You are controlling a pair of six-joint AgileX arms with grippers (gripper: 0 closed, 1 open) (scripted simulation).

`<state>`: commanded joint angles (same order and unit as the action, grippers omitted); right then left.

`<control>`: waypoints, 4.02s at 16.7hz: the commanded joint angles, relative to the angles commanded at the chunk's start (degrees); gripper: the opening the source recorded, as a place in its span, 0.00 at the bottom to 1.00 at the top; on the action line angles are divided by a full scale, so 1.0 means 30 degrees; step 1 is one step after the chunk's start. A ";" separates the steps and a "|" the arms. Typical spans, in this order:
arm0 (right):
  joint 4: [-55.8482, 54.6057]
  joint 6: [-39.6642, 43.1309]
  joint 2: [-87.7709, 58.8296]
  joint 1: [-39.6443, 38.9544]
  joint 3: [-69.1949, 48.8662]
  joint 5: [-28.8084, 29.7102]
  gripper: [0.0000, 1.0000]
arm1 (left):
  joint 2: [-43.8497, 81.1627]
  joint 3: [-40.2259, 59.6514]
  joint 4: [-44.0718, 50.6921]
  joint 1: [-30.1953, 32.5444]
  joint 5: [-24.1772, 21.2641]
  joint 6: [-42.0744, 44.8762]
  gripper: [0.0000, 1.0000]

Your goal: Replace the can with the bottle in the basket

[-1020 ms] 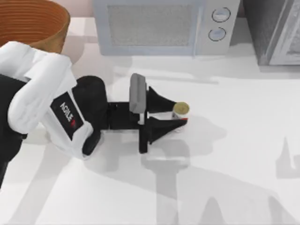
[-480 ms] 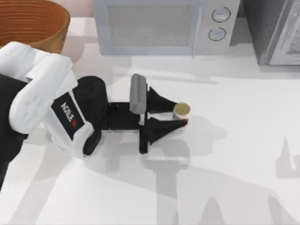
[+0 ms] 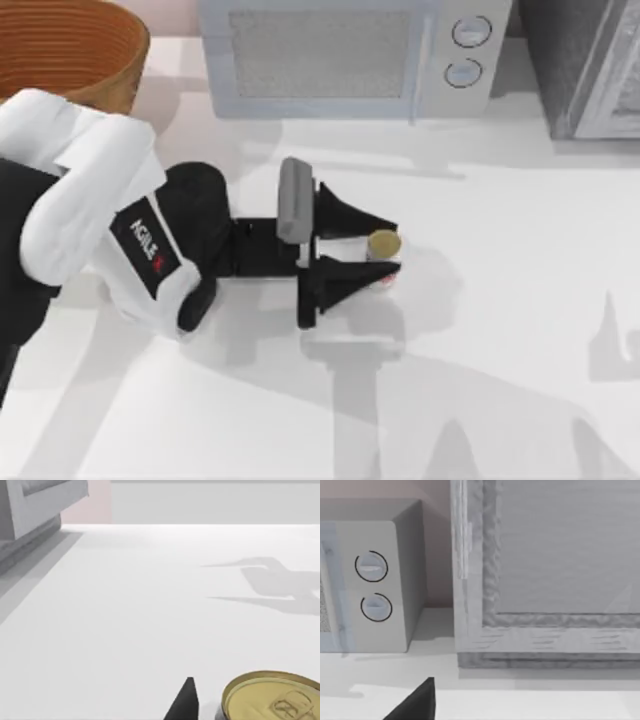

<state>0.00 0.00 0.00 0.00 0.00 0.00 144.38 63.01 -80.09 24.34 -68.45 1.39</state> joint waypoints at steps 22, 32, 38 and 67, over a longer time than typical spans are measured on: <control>0.0000 0.0000 0.0000 0.0000 0.0000 0.0000 1.00 | -0.8880 -0.4620 0.6179 -0.2721 0.5168 -0.0441 1.00; 0.0000 0.0000 0.0000 0.0000 0.0000 0.0000 1.00 | -3.1429 -1.3525 1.7889 -0.6436 1.5300 -0.0110 1.00; 0.0000 0.0000 0.0000 0.0000 0.0000 0.0000 1.00 | -4.2897 -1.8347 2.3715 -0.7675 2.0297 -0.0218 1.00; 0.0000 0.0000 0.0000 0.0000 0.0000 0.0000 1.00 | -3.0059 -2.0504 1.0941 -1.0025 2.0637 0.0049 1.00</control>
<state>0.00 0.00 0.00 0.00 0.00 0.00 54.21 1.50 -47.27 -5.73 -6.54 1.54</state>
